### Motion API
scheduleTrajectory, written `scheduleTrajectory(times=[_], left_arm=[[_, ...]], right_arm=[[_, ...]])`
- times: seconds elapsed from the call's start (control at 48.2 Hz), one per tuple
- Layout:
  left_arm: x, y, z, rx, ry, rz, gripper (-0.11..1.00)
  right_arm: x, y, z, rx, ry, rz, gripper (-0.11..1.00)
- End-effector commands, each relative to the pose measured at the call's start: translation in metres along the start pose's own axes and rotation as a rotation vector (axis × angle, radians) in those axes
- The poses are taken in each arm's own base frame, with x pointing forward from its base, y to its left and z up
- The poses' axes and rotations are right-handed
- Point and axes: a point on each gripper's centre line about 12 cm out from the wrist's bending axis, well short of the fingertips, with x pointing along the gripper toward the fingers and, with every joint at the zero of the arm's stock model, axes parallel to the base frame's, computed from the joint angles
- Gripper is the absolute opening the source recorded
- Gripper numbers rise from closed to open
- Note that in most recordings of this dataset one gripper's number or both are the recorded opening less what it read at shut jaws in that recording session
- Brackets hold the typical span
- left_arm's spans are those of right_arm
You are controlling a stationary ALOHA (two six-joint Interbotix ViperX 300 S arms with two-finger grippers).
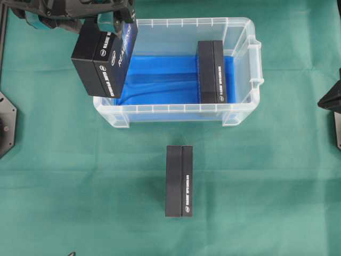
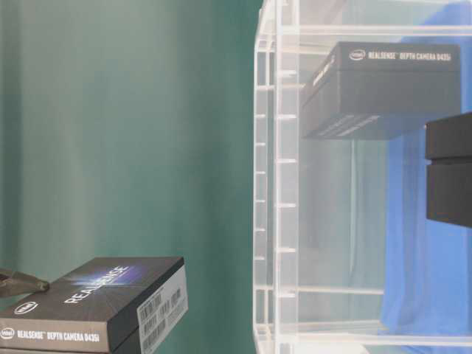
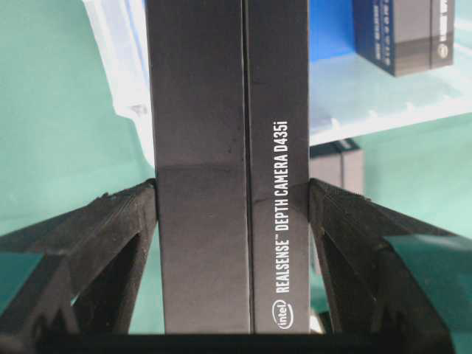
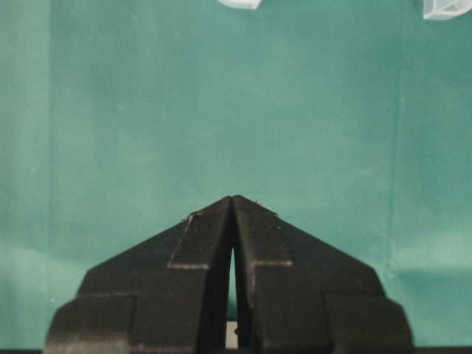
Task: Take the box out of the case with the left arm.
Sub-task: 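Raise the held black box clear of the case wall, then carry the box forward and lower it onto the cloth left of the first box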
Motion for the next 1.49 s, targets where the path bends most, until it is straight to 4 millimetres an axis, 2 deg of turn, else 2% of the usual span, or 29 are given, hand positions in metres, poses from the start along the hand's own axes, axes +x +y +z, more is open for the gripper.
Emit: scheduleTrajectory(times=[0.0,0.207,0.435,1.12,1.286,1.472], left_arm=[[-0.014,0.001,0.001,-0.004,-0.018,-0.042,0.62],[-0.015,0.001,0.000,0.000,-0.018,-0.046,0.62],[-0.016,-0.005,-0.017,0.015,-0.003,-0.052,0.62],[-0.019,-0.014,-0.141,-0.040,0.106,-0.042,0.62],[-0.021,-0.013,-0.161,-0.057,0.124,-0.040,0.62],[-0.022,-0.013,-0.168,-0.073,0.130,-0.039,0.62]], right_arm=[[-0.008,0.000,0.008,0.006,-0.030,0.004,0.02],[-0.008,0.000,0.009,0.008,-0.033,0.005,0.02],[-0.009,0.000,0.010,0.008,-0.036,0.005,0.02],[-0.008,0.000,0.010,0.005,-0.033,0.005,0.02],[-0.009,0.000,0.010,0.005,-0.035,0.005,0.02],[-0.009,0.000,0.010,0.003,-0.033,0.003,0.02]])
